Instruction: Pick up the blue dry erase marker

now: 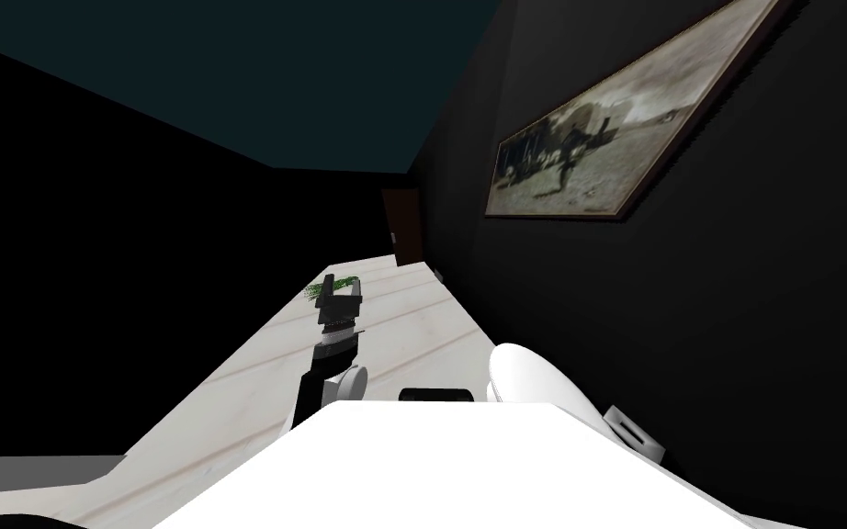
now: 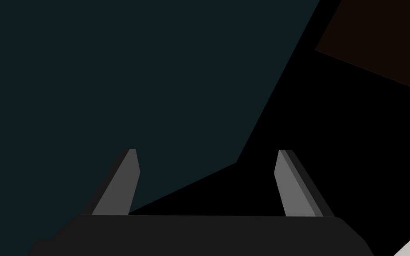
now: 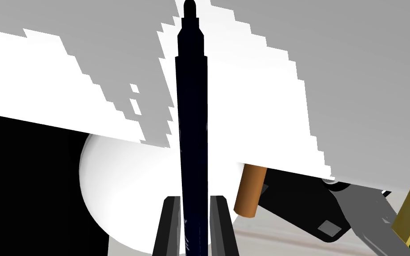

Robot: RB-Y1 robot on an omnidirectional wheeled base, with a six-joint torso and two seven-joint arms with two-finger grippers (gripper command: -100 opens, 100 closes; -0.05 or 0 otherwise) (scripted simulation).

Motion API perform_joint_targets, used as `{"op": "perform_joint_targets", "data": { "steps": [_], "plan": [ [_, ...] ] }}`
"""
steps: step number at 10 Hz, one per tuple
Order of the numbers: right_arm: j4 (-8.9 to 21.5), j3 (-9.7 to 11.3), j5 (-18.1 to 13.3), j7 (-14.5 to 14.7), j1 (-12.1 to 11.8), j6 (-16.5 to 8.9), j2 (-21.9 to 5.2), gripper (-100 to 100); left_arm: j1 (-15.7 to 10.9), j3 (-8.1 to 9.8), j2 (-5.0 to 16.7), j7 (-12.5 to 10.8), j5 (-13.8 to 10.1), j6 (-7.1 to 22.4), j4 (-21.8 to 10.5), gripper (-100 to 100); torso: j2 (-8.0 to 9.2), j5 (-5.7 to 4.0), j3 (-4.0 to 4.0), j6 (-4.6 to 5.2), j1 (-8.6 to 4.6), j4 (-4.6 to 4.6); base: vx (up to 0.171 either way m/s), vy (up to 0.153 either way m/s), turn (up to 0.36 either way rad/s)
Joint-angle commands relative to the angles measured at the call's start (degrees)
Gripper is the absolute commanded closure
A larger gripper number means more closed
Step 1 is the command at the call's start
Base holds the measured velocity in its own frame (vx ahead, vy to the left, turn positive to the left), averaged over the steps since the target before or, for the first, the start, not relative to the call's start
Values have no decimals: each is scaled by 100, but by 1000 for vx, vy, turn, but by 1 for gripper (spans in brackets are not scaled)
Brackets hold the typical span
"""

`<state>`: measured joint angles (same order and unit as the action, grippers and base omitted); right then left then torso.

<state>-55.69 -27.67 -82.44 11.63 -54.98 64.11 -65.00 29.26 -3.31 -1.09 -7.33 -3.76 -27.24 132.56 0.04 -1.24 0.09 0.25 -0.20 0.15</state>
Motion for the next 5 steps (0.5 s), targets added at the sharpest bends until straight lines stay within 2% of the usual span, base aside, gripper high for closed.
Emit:
{"op": "perform_joint_targets", "data": {
  "steps": [1, 2, 3, 4, 5],
  "plan": [
    [25, -286, -286, -67, 17, 133, 106, 100, 0, 0, 0, 0, 0, 0, 0, 0, 0, 0, 0, 0, 0, 0, 11, 0, -20],
    [25, -466, -460, -67, 17, 133, 106, 100, 0, 0, 0, 0, 0, 0, 0, 0, -1, 3, 0, -3, 0, 0, 0, 0, 0],
    [25, -474, -573, -67, 17, 133, 106, 100, 0, 0, 0, 0, 0, 0, 0, 0, -2, 6, -1, -5, 1, 0, 0, 0, 0],
    [-21, -454, -486, -97, -17, 132, 104, 100, 0, 0, 0, 0, 0, 0, 0, 0, -2, 2, -1, -5, -2, 0, 0, 0, 0],
    [-7, -458, -502, -89, -9, 130, 102, 0, 0, 0, 0, 0, 0, 0, 0, 0, -1, 1, -1, -5, -2, 1, 0, 0, 0]
  ]
}}
